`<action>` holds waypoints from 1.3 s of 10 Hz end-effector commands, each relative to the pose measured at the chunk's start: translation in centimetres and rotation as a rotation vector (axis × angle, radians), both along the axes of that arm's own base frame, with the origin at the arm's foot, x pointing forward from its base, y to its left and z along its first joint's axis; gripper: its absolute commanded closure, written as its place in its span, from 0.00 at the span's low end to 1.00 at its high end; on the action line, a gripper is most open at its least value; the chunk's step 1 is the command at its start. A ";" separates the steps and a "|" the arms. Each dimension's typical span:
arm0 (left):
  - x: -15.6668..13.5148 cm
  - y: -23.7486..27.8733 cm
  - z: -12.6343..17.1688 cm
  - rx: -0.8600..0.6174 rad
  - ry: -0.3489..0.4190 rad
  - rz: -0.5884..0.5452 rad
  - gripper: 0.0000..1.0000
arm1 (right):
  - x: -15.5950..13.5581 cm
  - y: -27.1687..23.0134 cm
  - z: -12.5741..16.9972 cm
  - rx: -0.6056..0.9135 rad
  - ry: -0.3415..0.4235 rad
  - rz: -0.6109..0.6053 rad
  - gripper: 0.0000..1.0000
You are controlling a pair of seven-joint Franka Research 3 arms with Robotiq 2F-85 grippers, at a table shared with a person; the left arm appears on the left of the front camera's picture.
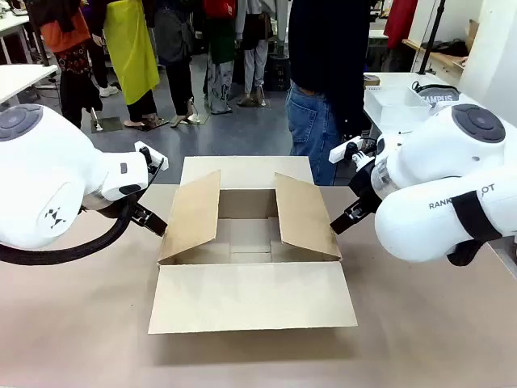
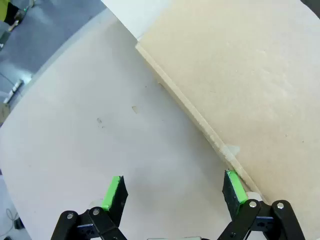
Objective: Pack the gift set into the box.
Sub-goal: Place both hands on the side flaps of the Package Box and spread them outward.
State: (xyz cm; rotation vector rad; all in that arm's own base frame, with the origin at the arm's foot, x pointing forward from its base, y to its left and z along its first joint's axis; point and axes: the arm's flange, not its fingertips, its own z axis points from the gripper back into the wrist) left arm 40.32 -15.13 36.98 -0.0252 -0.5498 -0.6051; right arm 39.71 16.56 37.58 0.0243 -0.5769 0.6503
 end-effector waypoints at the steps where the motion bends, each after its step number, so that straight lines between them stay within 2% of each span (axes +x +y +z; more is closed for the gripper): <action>1: 0.0 0.0 0.0 0.000 -0.001 -0.001 0.00 | 0.0 0.0 0.0 0.000 0.000 0.000 0.00; 13: 0.0 0.0 0.0 0.000 -0.001 -0.001 0.00 | 0.0 0.0 0.0 0.000 0.000 0.000 0.00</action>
